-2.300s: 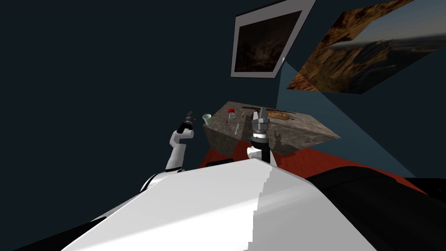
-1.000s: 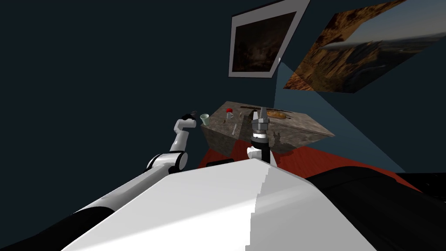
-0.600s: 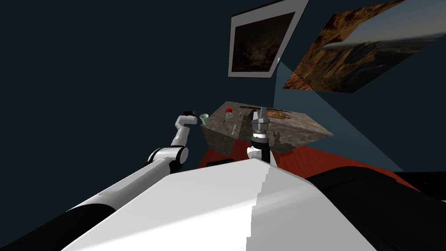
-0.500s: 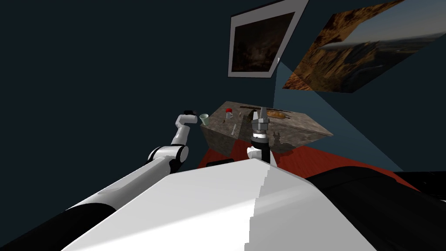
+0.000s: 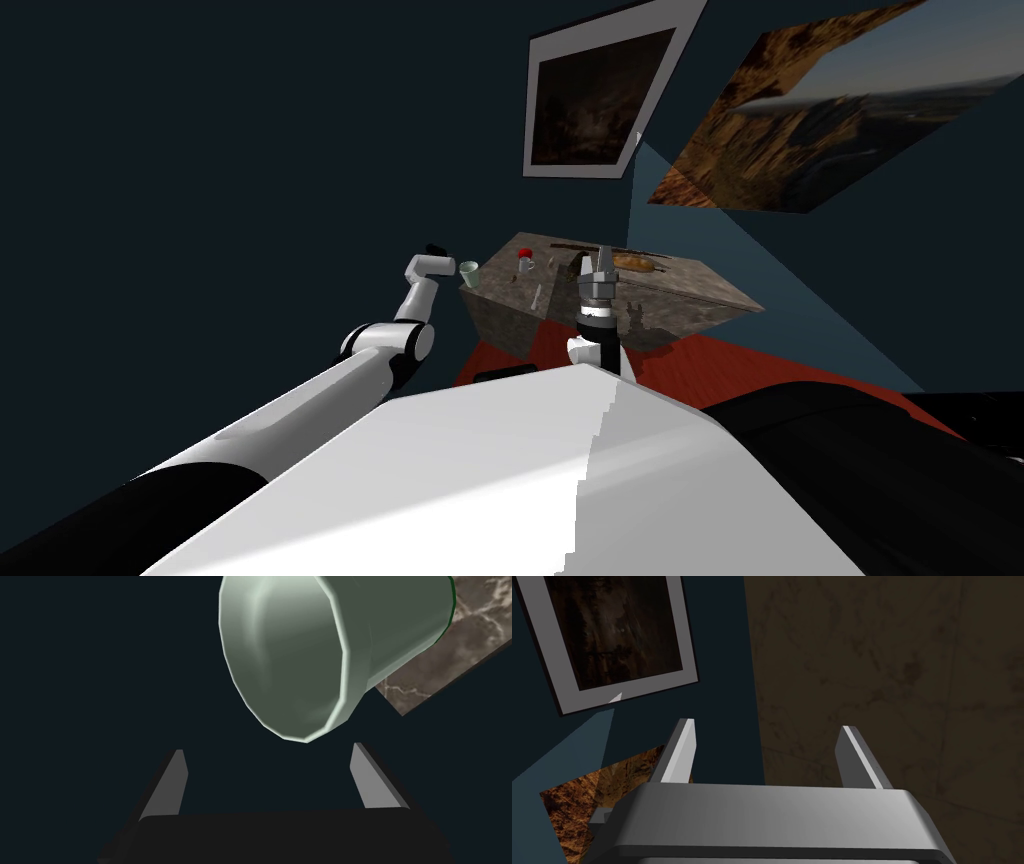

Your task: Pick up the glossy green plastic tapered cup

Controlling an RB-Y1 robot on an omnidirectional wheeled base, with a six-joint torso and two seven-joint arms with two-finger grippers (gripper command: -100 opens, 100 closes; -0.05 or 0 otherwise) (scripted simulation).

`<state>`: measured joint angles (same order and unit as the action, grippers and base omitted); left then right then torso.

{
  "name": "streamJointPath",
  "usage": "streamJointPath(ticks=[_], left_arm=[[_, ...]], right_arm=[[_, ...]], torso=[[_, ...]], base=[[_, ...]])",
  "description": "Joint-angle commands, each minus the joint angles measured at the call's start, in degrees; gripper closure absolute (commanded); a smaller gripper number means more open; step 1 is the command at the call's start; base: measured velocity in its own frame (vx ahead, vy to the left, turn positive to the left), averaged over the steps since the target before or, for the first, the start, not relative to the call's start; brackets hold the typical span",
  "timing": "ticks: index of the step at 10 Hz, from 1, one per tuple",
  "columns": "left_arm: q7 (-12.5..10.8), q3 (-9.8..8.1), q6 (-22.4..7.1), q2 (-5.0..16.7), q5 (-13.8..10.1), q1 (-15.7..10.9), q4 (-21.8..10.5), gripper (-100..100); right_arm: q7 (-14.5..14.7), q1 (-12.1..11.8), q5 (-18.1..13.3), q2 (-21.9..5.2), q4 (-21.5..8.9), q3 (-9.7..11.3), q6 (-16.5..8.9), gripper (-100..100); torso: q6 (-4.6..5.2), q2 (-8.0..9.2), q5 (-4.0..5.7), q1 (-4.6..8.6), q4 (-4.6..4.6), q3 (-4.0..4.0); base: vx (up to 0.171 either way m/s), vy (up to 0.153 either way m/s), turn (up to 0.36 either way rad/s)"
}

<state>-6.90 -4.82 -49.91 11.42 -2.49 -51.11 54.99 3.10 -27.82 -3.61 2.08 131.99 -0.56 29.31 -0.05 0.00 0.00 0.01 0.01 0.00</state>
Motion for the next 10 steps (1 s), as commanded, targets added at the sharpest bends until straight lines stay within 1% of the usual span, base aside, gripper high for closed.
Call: streamJointPath(ticks=[1, 2, 3, 4, 5, 6, 7, 8, 9, 10], left_arm=[[-0.32, -0.17, -2.86, -0.04, -0.24, -2.86, -2.86, -100], [-0.32, -0.17, -3.95, -0.04, -0.24, -3.99, -4.2, -100], [-0.32, -0.17, -3.95, -0.04, -0.24, -3.99, -4.46, -100], [-0.6, -0.29, -6.76, -0.15, -0.4, -6.44, -6.57, -100], [-0.6, -0.29, -6.82, -0.15, -0.4, -6.8, -7.52, -100], [-0.86, -0.39, -9.13, -0.28, -0.57, -9.21, -9.73, -100], [-0.86, -0.39, -9.51, -0.28, -0.57, -9.42, -10.44, -100], [-1.09, -0.49, -11.83, -0.4, -0.74, -11.67, -12.34, -100], [-1.09, -0.49, -12.0, -0.4, -0.74, -11.83, -13.2, -100], [-1.3, -0.57, -14.28, -0.49, -0.9, -14.0, -15.09, -100]], right_arm=[[0.0, 0.0, 0.0, 0.0, 0.0, 0.0, 0.0, 0], [0.0, 0.0, 0.0, 0.0, 0.0, 0.0, 0.0, 0], [0.0, 0.0, 0.0, 0.0, 0.0, 0.0, 0.0, 0], [0.0, 0.0, 0.0, 0.0, 0.0, 0.0, 0.0, 0], [0.0, 0.0, 0.0, 0.0, 0.0, 0.0, 0.0, 0], [0.0, 0.0, 0.0, 0.0, 0.0, 0.0, 0.0, 0], [0.0, 0.0, 0.0, 0.0, 0.0, 0.0, 0.0, 0], [0.0, 0.0, 0.0, 0.0, 0.0, 0.0, 0.0, 0], [0.0, 0.0, 0.0, 0.0, 0.0, 0.0, 0.0, 0], [0.0, 0.0, 0.0, 0.0, 0.0, 0.0, 0.0, 0]], torso=[[0.0, 0.0, 0.0, 0.0, 0.0, 0.0], [0.0, -0.01, 0.0, 0.0, 0.0, 0.0], [0.0, -0.01, 0.0, 0.0, 0.0, 0.0], [-0.01, 0.0, -0.01, -0.01, 0.0, 0.0], [0.0, -0.01, 0.0, 0.0, 0.0, 0.0], [-0.01, -0.01, -0.01, -0.01, 0.01, 0.01], [0.0, -0.02, 0.0, -0.01, 0.0, 0.01], [-0.01, -0.02, -0.01, -0.01, 0.01, 0.02], [0.0, -0.03, 0.0, -0.01, 0.01, 0.02], [-0.01, -0.03, -0.01, -0.01, 0.02, 0.02]], base=[[0.0, 0.0, 0.0], [0.0, 0.0, 0.0], [0.0, 0.0, 0.0], [0.0, 0.0, 0.0], [0.006, 0.0, -0.006], [0.01, 0.001, -0.004], [0.01, 0.001, -0.004], [0.013, 0.0, -0.004], [0.012, -0.001, -0.005], [0.012, -0.002, -0.006]])
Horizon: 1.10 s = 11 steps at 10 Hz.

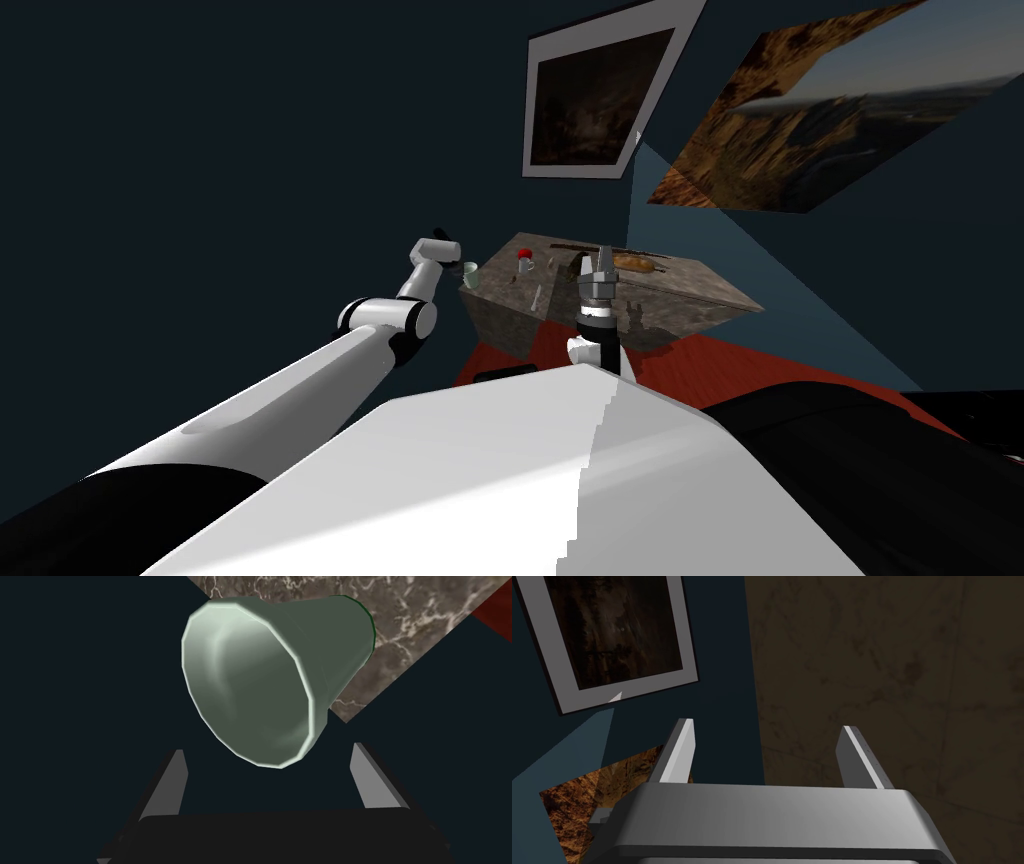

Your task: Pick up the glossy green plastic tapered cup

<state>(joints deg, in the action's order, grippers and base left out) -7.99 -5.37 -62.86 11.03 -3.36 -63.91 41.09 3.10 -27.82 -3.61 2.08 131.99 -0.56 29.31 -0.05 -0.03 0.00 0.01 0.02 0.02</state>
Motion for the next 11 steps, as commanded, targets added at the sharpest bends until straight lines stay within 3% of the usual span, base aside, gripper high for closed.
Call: streamJointPath(ticks=[1, 3, 4, 7, 11], left_arm=[[-0.21, -0.02, -1.33, -0.1, -0.03, -1.2, -1.86, -100], [-0.55, -0.14, -4.93, -0.18, -0.35, -4.82, -5.93, -100], [-0.55, -0.14, -5.18, -0.18, -0.35, -4.82, -6.42, -100], [-0.88, -0.24, -9.17, -0.17, -0.78, -8.43, -11.58, -100], [-1.01, -0.36, -11.51, -0.22, -1.14, -10.24, -15.12, -100]], right_arm=[[0.0, 0.0, 0.0, 0.0, 0.0, 0.0, 0.0, 0], [0.0, 0.0, 0.0, 0.0, 0.0, 0.0, 0.0, 0], [0.0, 0.0, 0.0, 0.0, 0.0, 0.0, 0.0, 0], [0.0, 0.0, 0.0, 0.0, 0.0, 0.0, 0.0, 0], [0.0, 0.0, 0.0, 0.0, 0.0, 0.0, 0.0, 0]], torso=[[0.0, 0.0, 0.0, 0.0, 0.0, 0.0], [0.0, -0.01, 0.0, -0.01, 0.0, 0.0], [-0.01, -0.04, -0.01, -0.01, 0.01, 0.02], [-0.01, -0.07, 0.0, 0.01, 0.02, 0.04], [-0.01, -0.07, -0.01, -0.02, 0.03, 0.05]], base=[[0.012, -0.001, -0.004], [0.021, 0.001, -0.01], [0.026, 0.0, -0.004], [0.035, -0.006, -0.011], [0.036, -0.002, -0.008]])
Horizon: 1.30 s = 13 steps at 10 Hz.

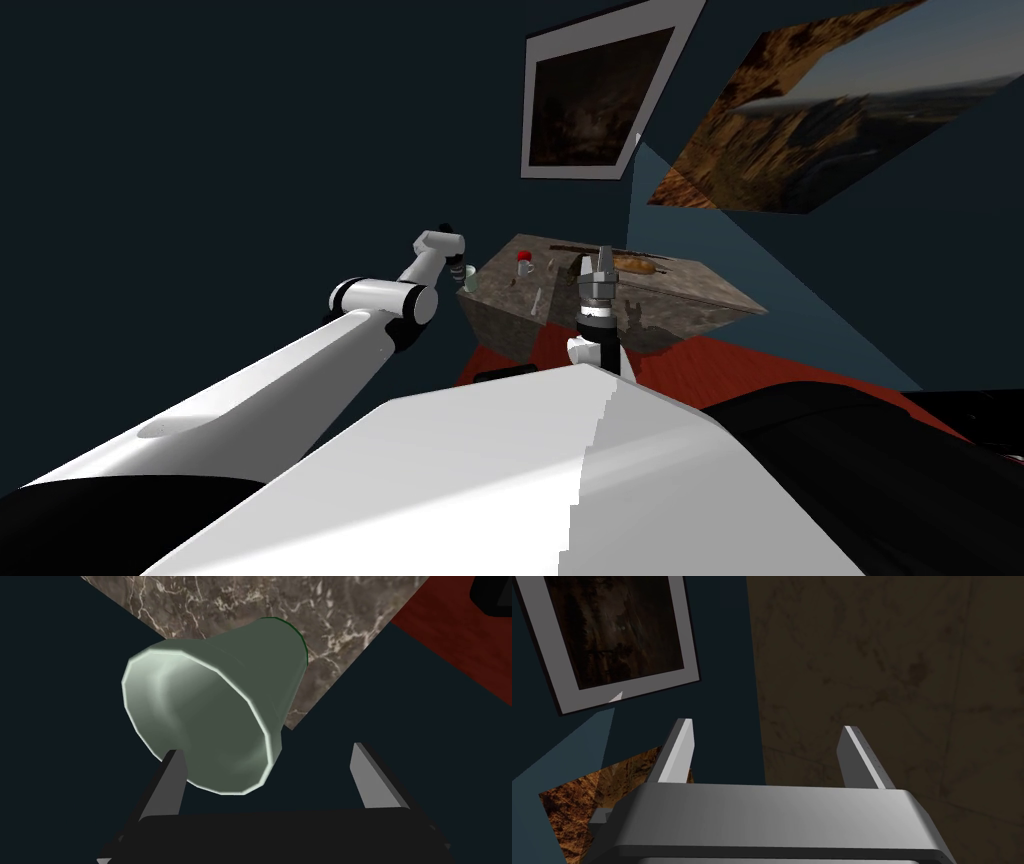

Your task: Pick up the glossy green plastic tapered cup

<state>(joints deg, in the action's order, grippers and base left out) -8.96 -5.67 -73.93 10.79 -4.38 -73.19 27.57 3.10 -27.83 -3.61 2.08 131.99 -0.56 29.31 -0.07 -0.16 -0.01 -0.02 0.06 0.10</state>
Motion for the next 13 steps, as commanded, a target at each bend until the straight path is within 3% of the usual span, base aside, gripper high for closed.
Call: streamJointPath(ticks=[1, 2, 3, 4, 5, 6, 7, 11, 12, 13], left_arm=[[-0.04, -0.07, -0.45, 0.02, -0.12, -0.97, -1.61, -100], [0.01, -0.03, -0.62, 0.0, -0.07, -0.33, -0.52, -100], [0.0, -0.03, -0.69, 0.0, -0.07, -0.38, -0.61, 0], [0.11, 0.07, 0.96, -0.15, 0.04, 0.89, -0.95, -100], [0.18, 0.14, 2.05, -0.26, 0.11, 1.73, -1.18, -100], [0.01, 0.18, 0.68, -0.34, 0.16, 1.84, 0.28, -100], [0.0, 0.2, 0.67, -0.37, 0.18, 2.03, 0.52, 100], [-0.08, 0.15, 0.63, -0.36, 0.14, 2.05, 0.46, 100], [-0.08, 0.15, 0.61, -0.36, 0.14, 2.07, 0.45, 0], [0.18, 0.14, 2.05, -0.26, 0.11, 1.73, -1.18, 100]], right_arm=[[0.0, 0.0, 0.0, 0.0, 0.0, 0.0, 0.0, 0], [0.0, 0.0, 0.0, 0.0, 0.0, 0.0, 0.0, 0], [0.0, 0.0, 0.0, 0.0, 0.0, 0.0, 0.0, 0], [0.0, 0.0, 0.0, 0.0, 0.0, 0.0, 0.0, 0], [0.0, 0.0, 0.0, 0.0, 0.0, 0.0, 0.0, 0], [0.0, 0.0, 0.0, 0.0, 0.0, 0.0, 0.0, 0], [0.0, 0.0, 0.0, 0.0, 0.0, 0.0, 0.0, 0], [0.0, 0.01, 0.0, 0.0, 0.0, 0.0, 0.0, 0], [0.0, 0.01, 0.0, 0.0, 0.0, 0.0, 0.0, 0], [0.0, 0.01, 0.0, 0.0, 0.0, 0.0, 0.0, 0]], torso=[[0.0, 0.0, 0.0, 0.0, 0.0, 0.0], [0.0, 0.01, 0.0, -0.01, 0.0, 0.0], [0.0, 0.09, 0.0, -0.02, -0.01, -0.05], [0.0, 0.15, 0.0, -0.01, -0.03, -0.08], [0.0, 0.09, 0.0, 0.0, -0.01, -0.05], [0.0, 0.01, 0.0, 0.02, 0.0, 0.0], [0.0, 0.07, 0.01, 0.01, -0.01, -0.03], [0.04, 0.16, 0.03, 0.02, -0.06, -0.1], [0.04, 0.18, 0.04, 0.02, -0.08, -0.12], [0.04, 0.19, 0.04, 0.02, -0.07, -0.12]], base=[[0.044, 0.003, 0.0], [0.014, 0.002, 0.0], [0.0, 0.0, 0.0], [0.028, -0.005, -0.011], [0.053, -0.012, -0.012], [0.025, -0.006, 0.001], [0.0, 0.0, 0.0], [0.0, 0.0, 0.0], [0.0, 0.0, 0.0], [0.0, 0.0, 0.0]])
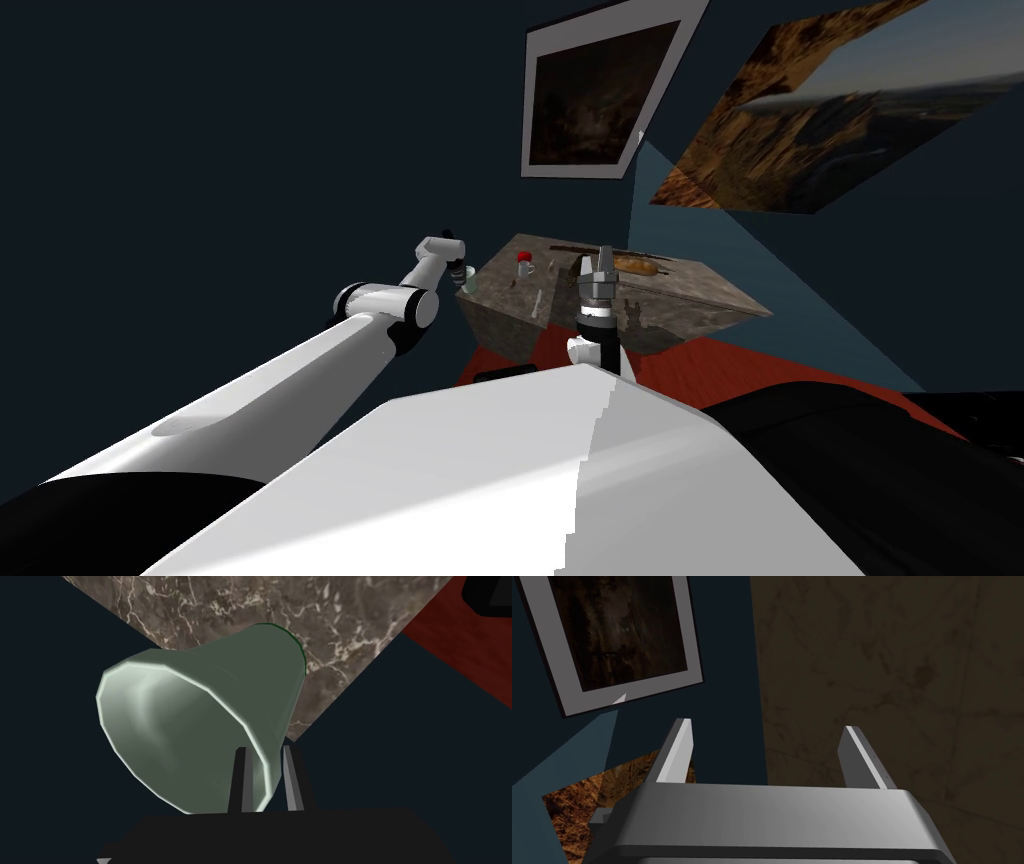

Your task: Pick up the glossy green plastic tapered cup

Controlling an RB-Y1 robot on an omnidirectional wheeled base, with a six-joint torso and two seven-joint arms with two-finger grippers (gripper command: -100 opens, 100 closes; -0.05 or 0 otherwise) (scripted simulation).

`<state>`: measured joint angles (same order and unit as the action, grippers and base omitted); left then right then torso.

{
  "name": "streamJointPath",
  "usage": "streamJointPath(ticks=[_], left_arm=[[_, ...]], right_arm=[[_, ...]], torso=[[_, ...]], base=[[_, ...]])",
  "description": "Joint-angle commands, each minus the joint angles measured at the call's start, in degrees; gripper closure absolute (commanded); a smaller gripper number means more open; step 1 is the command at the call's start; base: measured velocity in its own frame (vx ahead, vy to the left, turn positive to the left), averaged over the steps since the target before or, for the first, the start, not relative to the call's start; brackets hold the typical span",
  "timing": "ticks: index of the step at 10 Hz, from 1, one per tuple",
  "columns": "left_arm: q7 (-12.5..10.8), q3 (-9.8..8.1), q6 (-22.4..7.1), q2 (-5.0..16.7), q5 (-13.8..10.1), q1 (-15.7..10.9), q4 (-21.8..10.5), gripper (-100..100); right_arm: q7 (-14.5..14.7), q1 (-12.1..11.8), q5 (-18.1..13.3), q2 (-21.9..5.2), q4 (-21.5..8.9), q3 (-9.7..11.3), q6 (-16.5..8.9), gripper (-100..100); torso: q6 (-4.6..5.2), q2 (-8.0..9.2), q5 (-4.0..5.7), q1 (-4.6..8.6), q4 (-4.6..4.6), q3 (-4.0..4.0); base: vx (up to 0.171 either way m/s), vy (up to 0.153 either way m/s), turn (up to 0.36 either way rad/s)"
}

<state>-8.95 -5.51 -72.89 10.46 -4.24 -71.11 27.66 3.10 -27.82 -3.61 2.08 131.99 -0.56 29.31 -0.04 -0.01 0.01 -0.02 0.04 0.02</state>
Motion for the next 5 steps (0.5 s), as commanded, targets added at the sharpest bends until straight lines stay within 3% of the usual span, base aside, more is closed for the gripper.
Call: streamJointPath(ticks=[1, 4, 5], left_arm=[[0.06, -0.12, -0.63, 0.23, -0.13, -1.61, -0.92, 100], [0.07, -0.19, -1.06, 0.34, -0.21, -2.16, -0.9, 100], [0.05, -0.18, -1.36, 0.33, -0.21, -2.13, -0.71, 0]], right_arm=[[0.0, 0.0, 0.0, 0.0, 0.0, 0.0, 0.0, 0], [0.0, 0.0, 0.0, 0.0, 0.0, 0.0, 0.0, 0], [0.0, 0.0, 0.0, 0.0, 0.0, 0.0, 0.0, 0]], torso=[[0.0, 0.0, 0.0, 0.0, 0.0, 0.0], [0.0, 0.14, 0.01, -0.02, -0.08, -0.11], [0.0, 0.11, 0.02, -0.01, -0.07, -0.09]], base=[[-0.02, 0.003, 0.008], [-0.025, 0.006, 0.005], [0.0, 0.0, 0.0]])
